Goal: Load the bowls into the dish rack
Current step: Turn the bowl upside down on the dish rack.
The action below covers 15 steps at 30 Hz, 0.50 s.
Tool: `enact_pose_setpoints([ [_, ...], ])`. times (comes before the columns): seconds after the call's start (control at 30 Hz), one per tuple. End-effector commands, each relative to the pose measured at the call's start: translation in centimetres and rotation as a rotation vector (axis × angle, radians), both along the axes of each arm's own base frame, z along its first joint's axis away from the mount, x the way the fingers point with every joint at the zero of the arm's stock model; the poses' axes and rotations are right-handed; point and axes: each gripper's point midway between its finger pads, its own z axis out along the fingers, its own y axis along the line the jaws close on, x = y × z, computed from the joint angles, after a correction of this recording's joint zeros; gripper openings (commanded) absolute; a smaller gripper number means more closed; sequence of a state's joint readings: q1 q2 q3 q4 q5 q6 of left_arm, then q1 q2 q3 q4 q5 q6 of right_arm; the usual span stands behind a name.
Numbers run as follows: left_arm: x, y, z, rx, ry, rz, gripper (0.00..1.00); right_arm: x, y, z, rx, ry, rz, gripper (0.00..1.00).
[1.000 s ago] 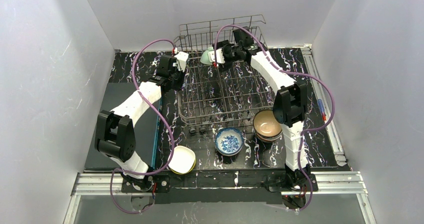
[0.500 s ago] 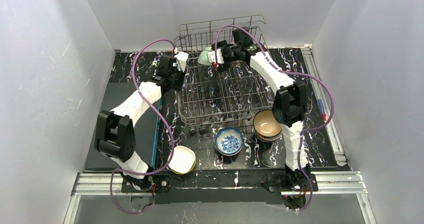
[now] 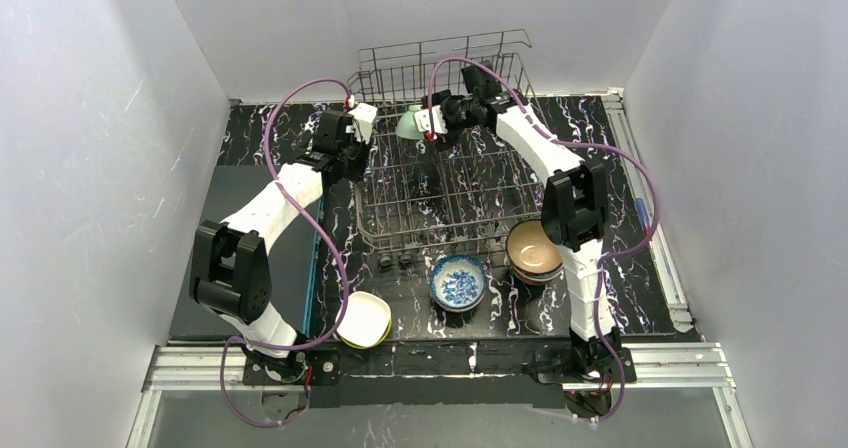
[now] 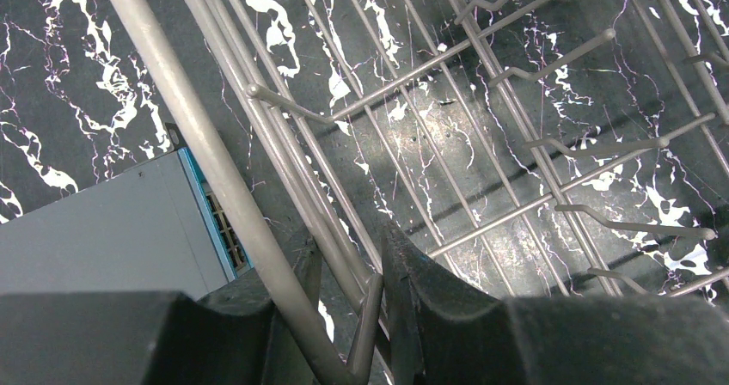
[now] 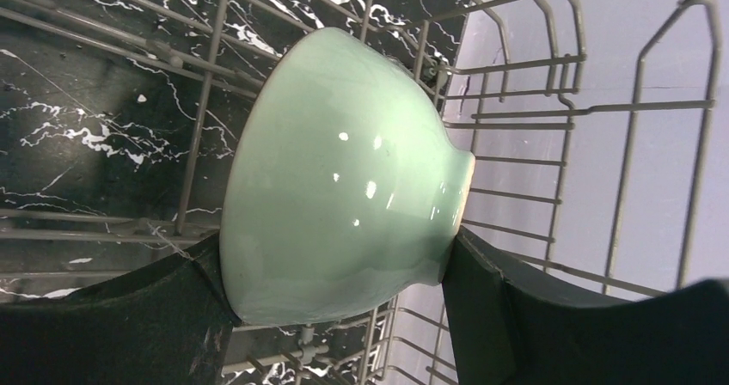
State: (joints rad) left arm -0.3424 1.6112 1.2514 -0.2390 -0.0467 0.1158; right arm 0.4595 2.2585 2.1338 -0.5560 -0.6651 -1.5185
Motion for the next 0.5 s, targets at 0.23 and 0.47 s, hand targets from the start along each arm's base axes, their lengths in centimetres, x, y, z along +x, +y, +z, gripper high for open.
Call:
enact_pose_setpoints([
  [0.23,-2.66,-3.62,2.71,0.026,-0.055,-0.277,0.0,0.28,1.57,1.18,0.062,-0.049,0.058,0.01],
  [0.47,-2.64,-3.6,2.82,0.026,-0.056,-0.275,0.0,0.31,1.85,2.1,0.084,-0.085,0.03,0.66],
])
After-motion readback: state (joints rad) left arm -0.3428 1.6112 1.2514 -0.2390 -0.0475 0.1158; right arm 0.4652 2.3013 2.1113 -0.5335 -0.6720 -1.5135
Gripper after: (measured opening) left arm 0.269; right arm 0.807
